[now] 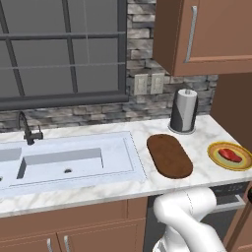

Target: Pick the steak from the plate and place it on the cutting board. Then pick the condiment bottle from the cabinet and place it next to the cutting board.

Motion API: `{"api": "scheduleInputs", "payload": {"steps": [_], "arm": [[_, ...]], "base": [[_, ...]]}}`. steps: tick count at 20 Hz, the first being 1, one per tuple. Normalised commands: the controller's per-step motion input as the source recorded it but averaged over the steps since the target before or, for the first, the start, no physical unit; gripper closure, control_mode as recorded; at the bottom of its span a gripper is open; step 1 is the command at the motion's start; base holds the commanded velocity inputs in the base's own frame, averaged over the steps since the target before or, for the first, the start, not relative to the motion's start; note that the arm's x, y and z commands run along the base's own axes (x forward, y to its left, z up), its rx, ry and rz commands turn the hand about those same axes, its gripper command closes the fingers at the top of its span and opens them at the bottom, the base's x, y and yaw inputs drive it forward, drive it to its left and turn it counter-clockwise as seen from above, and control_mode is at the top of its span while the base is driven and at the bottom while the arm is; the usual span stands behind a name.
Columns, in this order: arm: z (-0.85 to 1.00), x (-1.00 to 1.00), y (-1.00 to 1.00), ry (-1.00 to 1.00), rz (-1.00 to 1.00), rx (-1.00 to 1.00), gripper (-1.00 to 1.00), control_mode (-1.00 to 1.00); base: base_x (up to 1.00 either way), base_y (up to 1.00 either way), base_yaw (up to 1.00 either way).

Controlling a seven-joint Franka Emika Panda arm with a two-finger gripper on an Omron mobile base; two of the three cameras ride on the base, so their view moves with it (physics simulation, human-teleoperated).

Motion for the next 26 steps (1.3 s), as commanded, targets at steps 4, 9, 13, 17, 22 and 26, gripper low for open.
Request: {"api": "scheduleInputs", "payload": {"steps": [4,9,13,17,22,26], "arm": [[-0.10,0.30,0.00,-0.06,-0.10,0.00,1.00,-1.00],[-0.17,0.19,0.00,-0.09,-0.07,0.00,1.00,-1.00],[-0.18,0.16,0.00,-0.11,-0.06,0.00,1.00,-1.00],[-0.23,0.14,0.00,-0.12,-0.07,0.00,1.00,-1.00],[-0.32,0.20,0.00,-0.12,-0.11,0.00,1.00,-1.00],[-0.37,0.39,0.00,-0.09,-0.13,0.00,1.00,-1.00]], "base": [[0.00,0.00,0.00],[0.00,0.00,0.00],[0.00,0.00,0.00],[0.00,0.00,0.00],[0.00,0.00,0.00],[0.00,0.00,0.00]]}}
